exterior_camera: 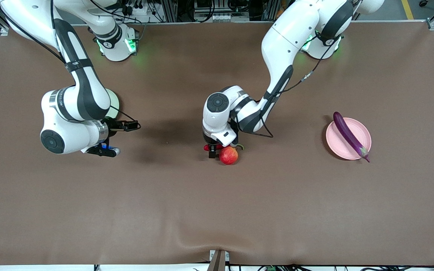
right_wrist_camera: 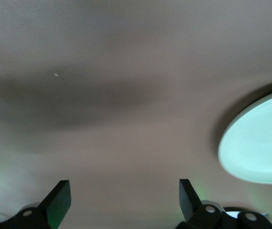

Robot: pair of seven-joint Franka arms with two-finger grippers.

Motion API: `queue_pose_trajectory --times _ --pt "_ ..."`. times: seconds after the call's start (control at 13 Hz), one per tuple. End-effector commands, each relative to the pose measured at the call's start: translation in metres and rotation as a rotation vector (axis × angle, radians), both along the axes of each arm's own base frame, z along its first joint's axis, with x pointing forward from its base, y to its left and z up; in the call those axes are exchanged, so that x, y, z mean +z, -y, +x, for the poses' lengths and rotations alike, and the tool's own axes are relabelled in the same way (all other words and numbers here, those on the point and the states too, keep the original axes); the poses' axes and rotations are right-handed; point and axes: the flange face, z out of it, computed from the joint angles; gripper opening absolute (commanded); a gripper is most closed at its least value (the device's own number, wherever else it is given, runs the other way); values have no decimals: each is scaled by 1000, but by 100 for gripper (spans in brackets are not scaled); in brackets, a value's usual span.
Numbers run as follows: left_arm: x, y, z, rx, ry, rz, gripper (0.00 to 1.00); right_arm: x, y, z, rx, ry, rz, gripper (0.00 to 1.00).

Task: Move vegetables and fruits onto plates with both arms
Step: 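Grasp the red chili pepper with the left gripper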

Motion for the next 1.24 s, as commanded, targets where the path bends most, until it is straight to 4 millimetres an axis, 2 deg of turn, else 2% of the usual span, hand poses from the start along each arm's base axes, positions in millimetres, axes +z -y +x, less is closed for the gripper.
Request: queue_pose_trajectory --times 0.0,0.08,0.15,0.23,0.62,0.85,1.0,1.08,1.16 --pt "-6 3 5 21 15 -6 83 7 -27 -2 -53 -21 -4 100" --pt "-6 3 4 19 17 -4 34 6 -26 -3 -54 -23 -4 100" --pt "-5 4 3 17 17 -6 9 5 -24 -2 -57 -26 -5 100" --pt "-5 5 2 13 19 -4 0 5 -24 -3 -57 -27 -5 100" --pt "10 12 -1 -3 38 -10 0 5 -28 -3 -60 -28 -1 100" --pt "56 18 -5 -2 27 -10 0 3 -38 -5 -86 -48 39 100" --pt "86 23 -20 -20 -20 25 0 3 -43 -6 -109 -56 30 100" --pt "105 22 -23 -24 -39 36 0 3 -51 -8 -113 -61 29 100" --pt "122 19 -26 -30 -56 63 0 3 -67 -11 -129 -69 42 100"
